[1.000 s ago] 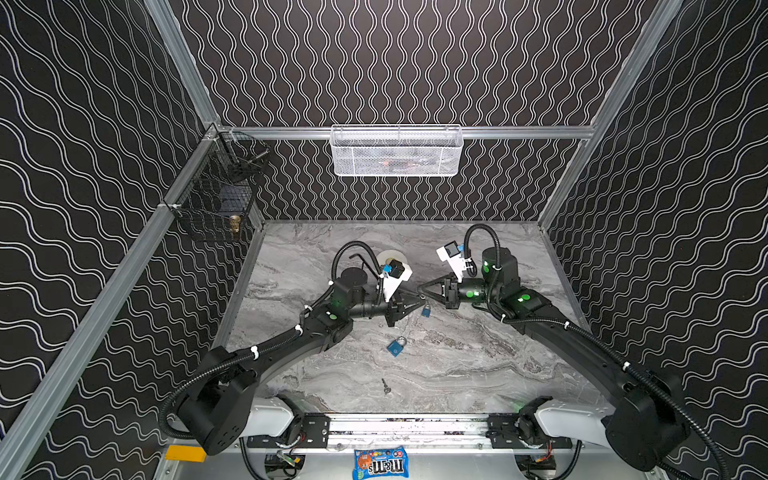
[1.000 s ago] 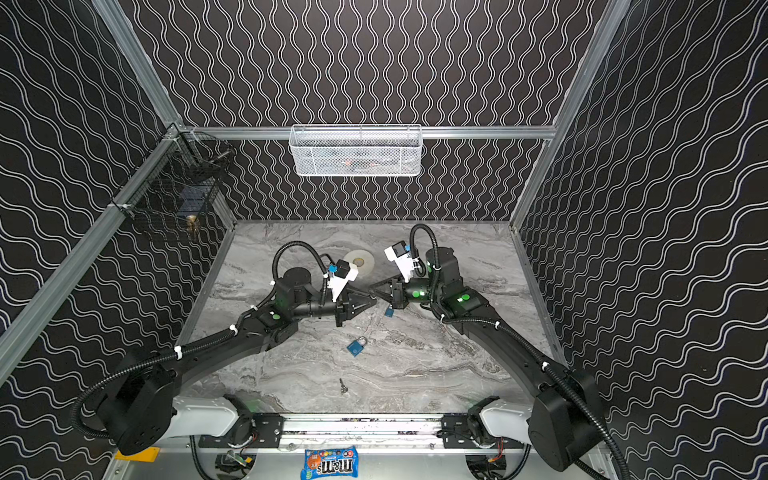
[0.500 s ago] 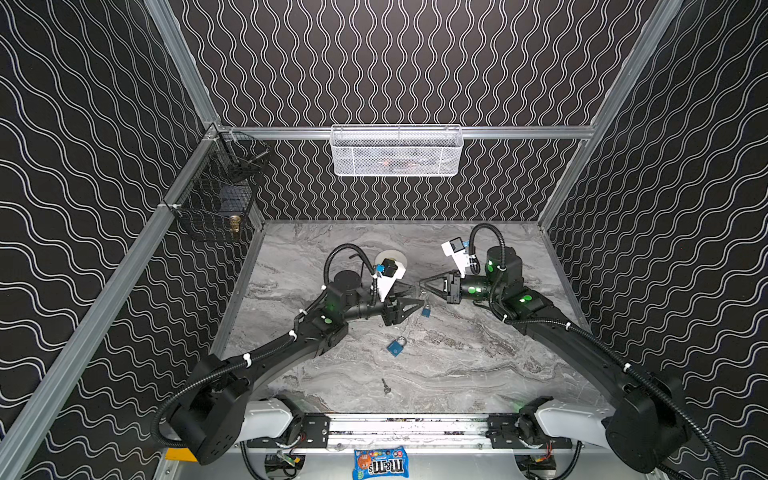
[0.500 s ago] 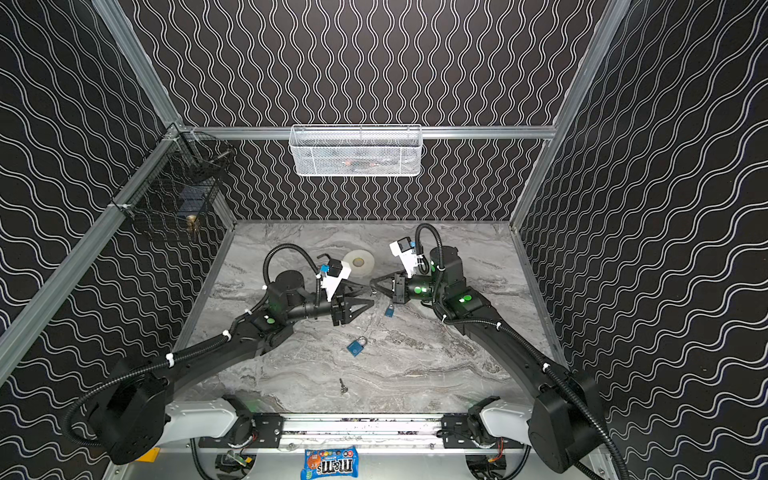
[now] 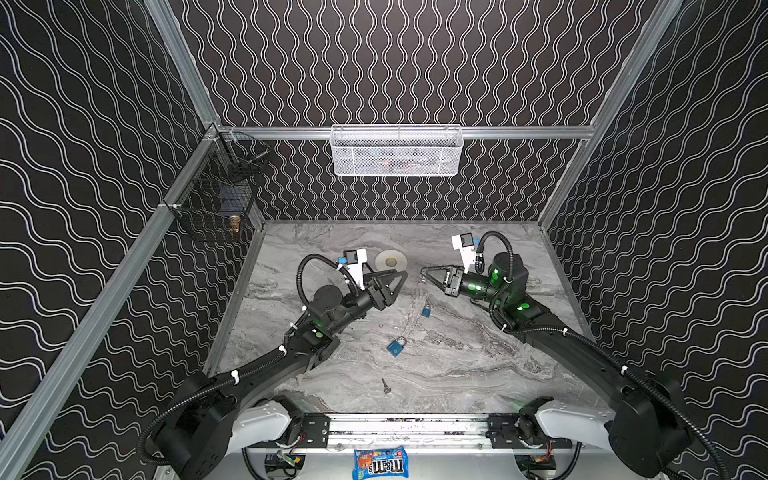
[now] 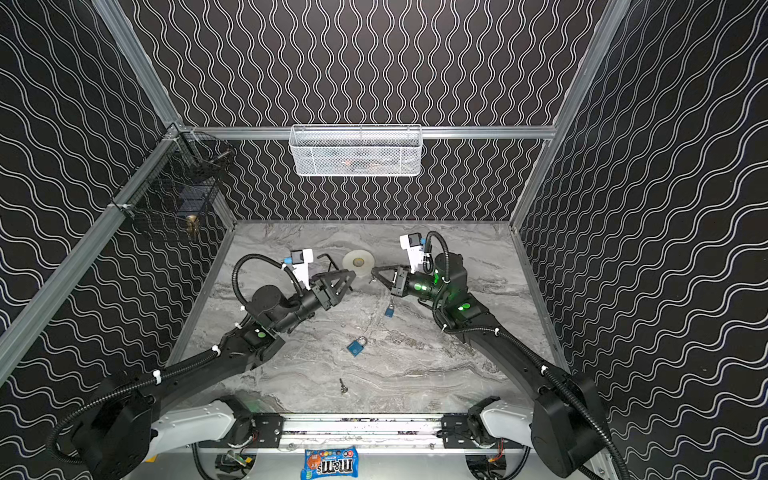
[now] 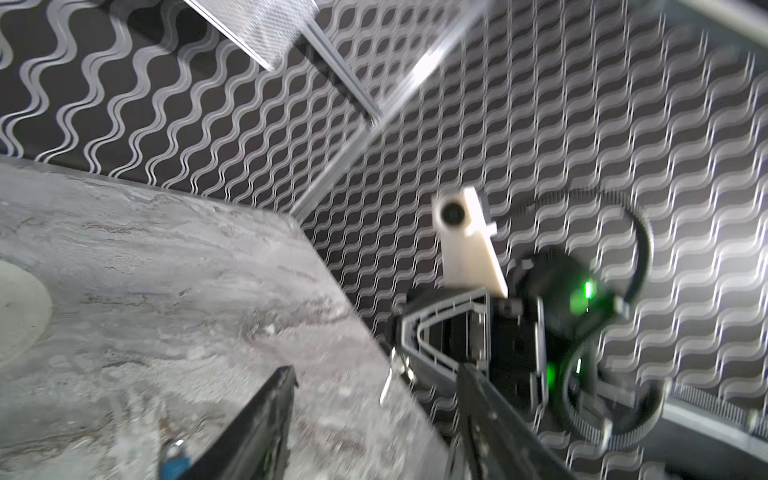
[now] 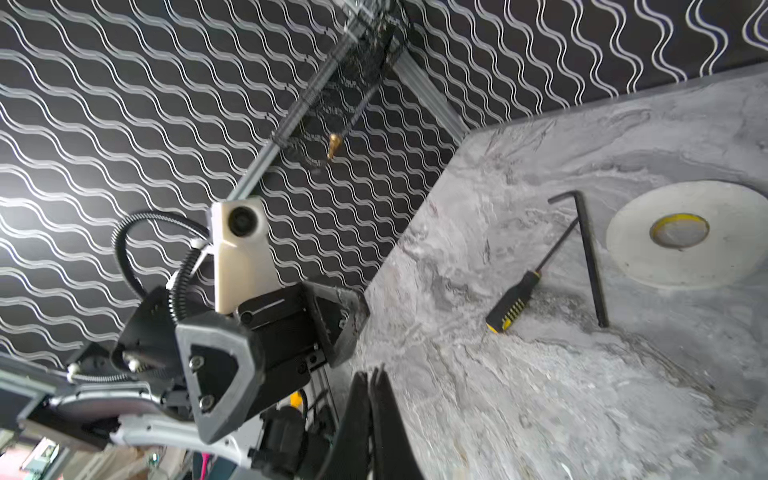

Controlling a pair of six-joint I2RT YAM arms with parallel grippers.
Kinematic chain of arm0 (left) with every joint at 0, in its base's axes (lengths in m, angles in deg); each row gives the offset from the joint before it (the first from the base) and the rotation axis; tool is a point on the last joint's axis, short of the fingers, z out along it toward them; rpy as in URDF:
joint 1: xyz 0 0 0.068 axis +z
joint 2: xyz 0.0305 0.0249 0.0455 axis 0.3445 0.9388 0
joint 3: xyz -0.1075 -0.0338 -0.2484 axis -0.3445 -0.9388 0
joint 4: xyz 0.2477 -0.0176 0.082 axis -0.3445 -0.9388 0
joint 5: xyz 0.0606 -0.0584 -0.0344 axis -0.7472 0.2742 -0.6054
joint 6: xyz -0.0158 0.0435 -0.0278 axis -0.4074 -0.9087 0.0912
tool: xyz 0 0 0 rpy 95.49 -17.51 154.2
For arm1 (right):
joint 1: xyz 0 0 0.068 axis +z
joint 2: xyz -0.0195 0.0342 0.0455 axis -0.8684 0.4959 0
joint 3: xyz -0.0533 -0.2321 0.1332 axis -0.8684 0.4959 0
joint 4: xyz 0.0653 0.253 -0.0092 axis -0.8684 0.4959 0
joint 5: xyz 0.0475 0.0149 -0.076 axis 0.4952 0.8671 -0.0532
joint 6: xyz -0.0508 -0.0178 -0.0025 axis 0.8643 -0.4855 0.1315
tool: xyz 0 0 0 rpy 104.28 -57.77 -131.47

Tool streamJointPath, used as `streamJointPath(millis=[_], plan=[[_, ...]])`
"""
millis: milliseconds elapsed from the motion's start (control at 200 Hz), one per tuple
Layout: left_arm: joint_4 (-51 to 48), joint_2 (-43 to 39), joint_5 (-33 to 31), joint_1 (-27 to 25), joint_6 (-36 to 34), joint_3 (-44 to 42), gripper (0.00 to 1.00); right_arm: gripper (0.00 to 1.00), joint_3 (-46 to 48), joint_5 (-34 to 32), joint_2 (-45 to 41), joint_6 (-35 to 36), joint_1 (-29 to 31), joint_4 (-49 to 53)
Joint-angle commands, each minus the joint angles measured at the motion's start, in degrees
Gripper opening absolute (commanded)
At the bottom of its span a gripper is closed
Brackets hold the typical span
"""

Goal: Unlock with the key

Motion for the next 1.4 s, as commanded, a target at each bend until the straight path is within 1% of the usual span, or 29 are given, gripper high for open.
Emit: streamJointPath(millis=[0,75,135,190,490,586,731,811,876,966,1066,1131,1216,1281,1396], plan=[[4.56,0.54,-7.75,-1.18,11.22,0.89,0.65,0.00,1.32,-5.98,-0.45,-7.50,0.75,-10.20],[8.54,2.12,-8.99,-2.00,13.53,0.78,0.65,0.00,1.89,-8.17,-0.52,-9.69,1.68,-12.71],[9.61,3.31,-9.11,-2.51,16.03,1.36,0.64,0.00,1.85,-9.67,-0.40,-10.58,2.77,-13.81],[11.19,4.43,-9.57,-3.46,16.62,2.03,0.64,0.00,2.03,-11.24,-0.16,-11.20,3.86,-15.18],[12.04,6.15,-13.74,-7.03,17.89,2.86,0.50,0.00,4.03,-18.95,0.91,-15.35,7.22,-21.73],[13.72,6.79,-15.21,-7.77,18.31,2.52,0.46,0.00,3.93,-19.81,1.22,-15.40,8.21,-22.39],[13.50,7.64,-15.11,-8.55,18.49,3.35,0.41,0.00,4.70,-21.15,1.16,-15.80,8.89,-24.41],[13.81,7.28,-15.77,-8.89,18.17,2.86,0.36,0.00,3.92,-21.36,1.44,-15.50,9.21,-22.65],[13.54,6.85,-15.76,-8.93,17.51,2.76,0.34,0.00,4.54,-22.53,1.09,-15.28,9.71,-22.82],[12.78,6.10,-16.99,-9.18,17.03,2.15,0.23,0.00,5.32,-23.74,0.61,-15.28,10.04,-23.49],[13.75,6.14,-18.01,-9.24,16.92,1.34,0.22,0.00,4.98,-23.49,0.55,-14.93,10.18,-22.95],[13.86,6.34,-17.73,-9.20,16.63,1.57,0.19,0.00,5.03,-24.42,0.23,-14.75,10.60,-22.50],[13.98,6.74,-17.57,-9.23,16.55,1.69,0.17,0.00,5.52,-24.80,-0.01,-14.93,10.53,-22.82],[15.42,7.21,-17.62,-9.20,16.23,1.37,0.13,0.00,5.41,-24.83,0.10,-15.01,10.62,-22.77],[15.69,7.57,-17.05,-9.19,15.79,1.80,0.12,0.00,5.20,-24.38,0.80,-15.43,10.75,-23.21]])
